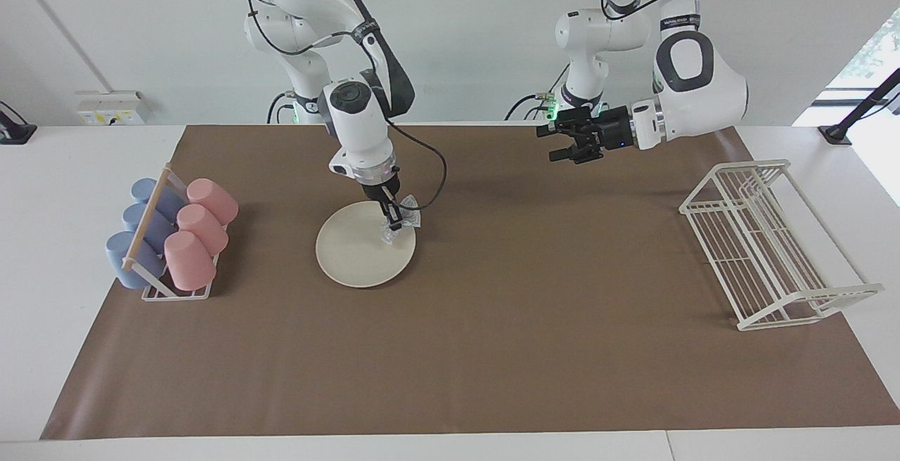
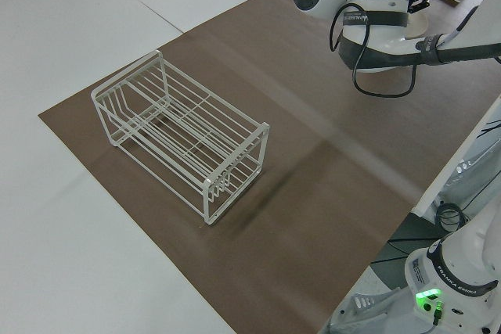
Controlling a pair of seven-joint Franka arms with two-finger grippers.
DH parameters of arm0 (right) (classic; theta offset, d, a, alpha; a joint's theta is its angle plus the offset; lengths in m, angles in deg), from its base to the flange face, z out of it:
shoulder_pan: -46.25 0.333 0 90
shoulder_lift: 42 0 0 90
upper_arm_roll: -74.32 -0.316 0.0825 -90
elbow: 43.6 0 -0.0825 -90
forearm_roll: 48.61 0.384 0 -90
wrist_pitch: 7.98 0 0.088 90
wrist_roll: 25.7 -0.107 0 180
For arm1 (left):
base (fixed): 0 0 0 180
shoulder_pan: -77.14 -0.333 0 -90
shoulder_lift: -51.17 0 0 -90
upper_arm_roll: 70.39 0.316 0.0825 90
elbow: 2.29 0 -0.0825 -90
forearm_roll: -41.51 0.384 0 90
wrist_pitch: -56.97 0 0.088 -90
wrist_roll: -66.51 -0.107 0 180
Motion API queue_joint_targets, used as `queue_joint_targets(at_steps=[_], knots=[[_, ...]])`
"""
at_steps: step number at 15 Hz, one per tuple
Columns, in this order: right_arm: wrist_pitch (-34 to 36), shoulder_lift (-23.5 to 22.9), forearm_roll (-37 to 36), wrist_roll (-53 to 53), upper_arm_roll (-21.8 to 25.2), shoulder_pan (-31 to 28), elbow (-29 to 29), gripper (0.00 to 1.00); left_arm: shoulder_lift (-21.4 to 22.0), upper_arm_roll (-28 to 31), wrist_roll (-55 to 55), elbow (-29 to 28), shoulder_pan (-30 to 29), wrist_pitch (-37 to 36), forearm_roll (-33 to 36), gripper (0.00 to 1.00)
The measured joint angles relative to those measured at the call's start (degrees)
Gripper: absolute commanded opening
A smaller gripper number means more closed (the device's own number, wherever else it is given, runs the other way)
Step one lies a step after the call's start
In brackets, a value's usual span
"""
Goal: Wipe plate with sponge
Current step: 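Rub the wipe over the plate surface with the right gripper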
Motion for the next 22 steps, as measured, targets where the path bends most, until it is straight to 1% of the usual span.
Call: queue_joint_targets(at_steps=[3,6,9,11,13,15,18,22], knots=[[-0.3,-0.9,0.0,1.1,0.2,-0.4,-0.5,0.00,1.0,0.1,4.2,3.0,-0.7,0.0,8.9,1.00],[-0.3,-1.2,0.0,3.7,0.3,-1.3,-0.6,0.00,1.1,0.1,4.7,5.4,-2.1,0.0,17.8,1.00],[-0.3,-1.5,0.0,13.6,0.4,-6.3,-0.8,0.00,1.1,0.1,4.8,7.8,-2.4,0.0,25.5,1.00],[-0.3,-1.5,0.0,19.5,0.4,-9.7,-0.9,0.00,1.1,0.1,4.8,8.2,-2.4,0.0,29.8,1.00],[-0.3,-1.6,0.0,22.3,0.5,-11.1,-0.9,0.00,1.1,0.1,4.8,8.2,-2.4,0.0,33.1,1.00],[-0.3,-1.6,0.0,22.5,0.4,-11.1,-1.0,0.00,1.1,0.1,4.8,8.2,-2.4,0.0,35.0,1.00],[-0.3,-1.6,0.1,21.6,0.1,-10.1,-1.0,0.00,1.1,0.1,4.8,8.2,-2.4,0.0,35.4,1.00],[-0.3,-1.6,0.1,12.2,0.0,-4.5,-1.0,0.00,1.1,0.1,4.8,8.2,-2.4,0.0,35.5,1.00]])
